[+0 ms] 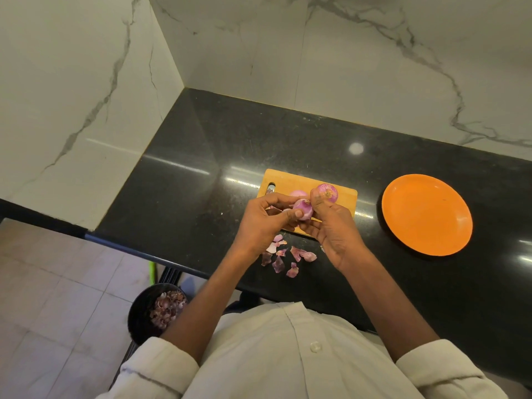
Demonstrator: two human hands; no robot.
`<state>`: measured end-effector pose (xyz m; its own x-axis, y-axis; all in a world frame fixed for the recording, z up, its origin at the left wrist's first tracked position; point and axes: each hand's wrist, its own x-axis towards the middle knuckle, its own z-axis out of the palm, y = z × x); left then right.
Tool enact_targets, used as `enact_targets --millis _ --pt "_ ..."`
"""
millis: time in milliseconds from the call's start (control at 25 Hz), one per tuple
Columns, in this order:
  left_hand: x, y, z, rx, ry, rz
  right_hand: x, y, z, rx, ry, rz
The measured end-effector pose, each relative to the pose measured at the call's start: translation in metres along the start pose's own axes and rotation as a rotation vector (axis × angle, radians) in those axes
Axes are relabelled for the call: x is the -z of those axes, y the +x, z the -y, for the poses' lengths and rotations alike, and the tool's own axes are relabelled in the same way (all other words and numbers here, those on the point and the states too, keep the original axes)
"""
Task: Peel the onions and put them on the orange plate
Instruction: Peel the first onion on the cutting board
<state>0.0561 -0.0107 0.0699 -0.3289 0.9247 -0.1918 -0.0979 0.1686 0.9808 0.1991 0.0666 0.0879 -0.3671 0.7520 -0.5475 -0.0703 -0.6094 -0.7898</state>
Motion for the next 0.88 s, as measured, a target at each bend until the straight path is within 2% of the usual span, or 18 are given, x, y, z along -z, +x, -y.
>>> enact_targets --millis 160,280,400,480,640,760,880 --pt "0.007 0.002 0.005 -0.009 0.000 -0.027 0.008 0.001 0.002 -0.015 -0.007 0.134" --pt "0.011 0.001 0.006 -0.126 0.137 -0.038 0.006 0.000 0.001 0.022 -0.022 0.118" --pt "0.013 0.002 0.008 -0.282 0.334 -0.050 0.002 -0.001 0.002 0.108 -0.148 0.087" --pt "0.010 0.002 0.007 -0.289 0.356 -0.092 0.001 -0.001 0.002 0.135 -0.189 0.091" --pt "-0.004 0.000 0.005 -0.173 0.216 -0.187 0.000 -0.002 -0.001 0.164 -0.181 0.112" --pt "-0.003 -0.002 0.005 -0.078 0.017 -0.151 0.004 0.000 -0.002 0.172 -0.193 0.087" --pt "-0.002 -0.004 0.004 -0.025 -0.054 -0.076 0.005 0.001 -0.001 0.176 -0.214 0.063"
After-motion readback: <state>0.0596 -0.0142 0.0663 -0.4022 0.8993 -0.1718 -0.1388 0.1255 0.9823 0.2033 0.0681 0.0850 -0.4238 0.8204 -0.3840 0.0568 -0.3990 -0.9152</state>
